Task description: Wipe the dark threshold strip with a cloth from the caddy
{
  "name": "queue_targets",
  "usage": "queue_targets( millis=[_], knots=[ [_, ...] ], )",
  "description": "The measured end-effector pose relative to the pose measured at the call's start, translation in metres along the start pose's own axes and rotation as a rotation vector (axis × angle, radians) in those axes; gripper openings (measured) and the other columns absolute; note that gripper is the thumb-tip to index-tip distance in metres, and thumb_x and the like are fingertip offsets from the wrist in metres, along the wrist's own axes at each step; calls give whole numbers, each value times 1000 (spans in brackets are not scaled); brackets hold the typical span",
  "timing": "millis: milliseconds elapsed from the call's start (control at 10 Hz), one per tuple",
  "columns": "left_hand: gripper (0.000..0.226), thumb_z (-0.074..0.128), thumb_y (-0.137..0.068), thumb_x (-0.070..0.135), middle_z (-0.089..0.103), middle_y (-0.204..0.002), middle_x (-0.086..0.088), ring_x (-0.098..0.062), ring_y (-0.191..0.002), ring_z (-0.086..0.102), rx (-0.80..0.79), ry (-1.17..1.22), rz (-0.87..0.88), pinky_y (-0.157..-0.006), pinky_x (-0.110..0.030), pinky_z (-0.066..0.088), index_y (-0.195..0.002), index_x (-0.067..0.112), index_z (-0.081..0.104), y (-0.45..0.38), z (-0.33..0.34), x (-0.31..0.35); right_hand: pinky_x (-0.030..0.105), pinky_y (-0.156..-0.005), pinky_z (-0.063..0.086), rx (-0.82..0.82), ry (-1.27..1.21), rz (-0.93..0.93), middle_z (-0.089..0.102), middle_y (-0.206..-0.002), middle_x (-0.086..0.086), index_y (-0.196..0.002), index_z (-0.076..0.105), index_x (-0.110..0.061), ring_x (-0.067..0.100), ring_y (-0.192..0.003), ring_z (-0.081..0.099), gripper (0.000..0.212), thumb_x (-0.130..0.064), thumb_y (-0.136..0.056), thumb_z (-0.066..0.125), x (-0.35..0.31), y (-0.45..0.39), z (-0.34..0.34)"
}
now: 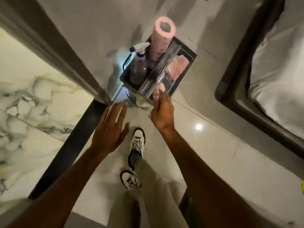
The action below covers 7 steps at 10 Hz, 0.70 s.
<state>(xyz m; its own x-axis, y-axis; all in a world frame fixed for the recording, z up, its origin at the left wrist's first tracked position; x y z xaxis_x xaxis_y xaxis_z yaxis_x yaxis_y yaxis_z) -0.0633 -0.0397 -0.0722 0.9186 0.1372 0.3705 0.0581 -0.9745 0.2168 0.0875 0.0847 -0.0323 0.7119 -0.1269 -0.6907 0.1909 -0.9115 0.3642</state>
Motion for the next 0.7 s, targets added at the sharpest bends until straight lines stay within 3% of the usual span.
queue_targets(
  millis=[100,200,300,400,500,600,700],
  knots=[
    [73,30,-112,49,33,-175,-25,-42,-162,33,-18,-68,60,-131,-58,31,-170,4,29,-60,-7,14,33,-131,33,34,38,64,36,-174,12,-162,42,-6,31,-160,36,57,-2,-107,56,7,-59,-12],
    [77,23,-110,53,27,-178,-23,-39,-166,25,-127,-77,89,-136,-56,18,-171,6,26,-114,28,17,43,-132,36,15,-4,250,30,-177,11,-167,35,-11,34,-163,32,69,-8,-105,66,49,-118,1],
    [90,2,-105,66,19,-181,-19,-34,-170,14,-215,-123,73,-139,-55,8,-172,10,20,-151,68,7,33,-127,38,53,-51,313,41,-167,17,-156,49,-5,35,-158,38,45,-10,-112,53,88,-163,18],
    [91,3,-105,67,24,-179,-20,-36,-169,17,-278,-182,93,-138,-57,6,-171,9,25,-173,105,-12,44,-137,30,3,78,276,27,-175,19,-162,41,-6,36,-165,25,58,-11,-107,61,119,-198,54],
    [80,22,-110,60,25,-179,-20,-37,-168,18,-277,-235,135,-135,-56,2,-172,10,25,-180,120,-24,55,-138,21,-110,149,286,-11,-183,15,-174,1,-12,35,-171,-4,99,-31,-105,70,136,-212,88],
    [82,20,-109,62,10,-183,-16,-33,-170,7,-319,-243,139,-136,-54,-2,-174,13,12,-181,117,-26,57,-137,19,-199,112,318,-22,-181,12,-173,-11,-15,36,-171,-9,100,-38,-109,63,138,-203,100],
    [87,6,-104,65,0,-183,-16,-32,-170,-1,-325,-235,93,-136,-50,-7,-174,13,3,-173,92,-18,63,-134,31,-219,109,234,-10,-183,14,-174,8,-17,40,-170,2,83,-22,-109,60,123,-182,86]
  ],
)
Point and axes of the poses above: each hand's wrist, its own y-axis away from the middle knuckle, its own z-axis out of the palm, x = y × z, the point moved 9 cm from there along -y, towards the middle knuckle
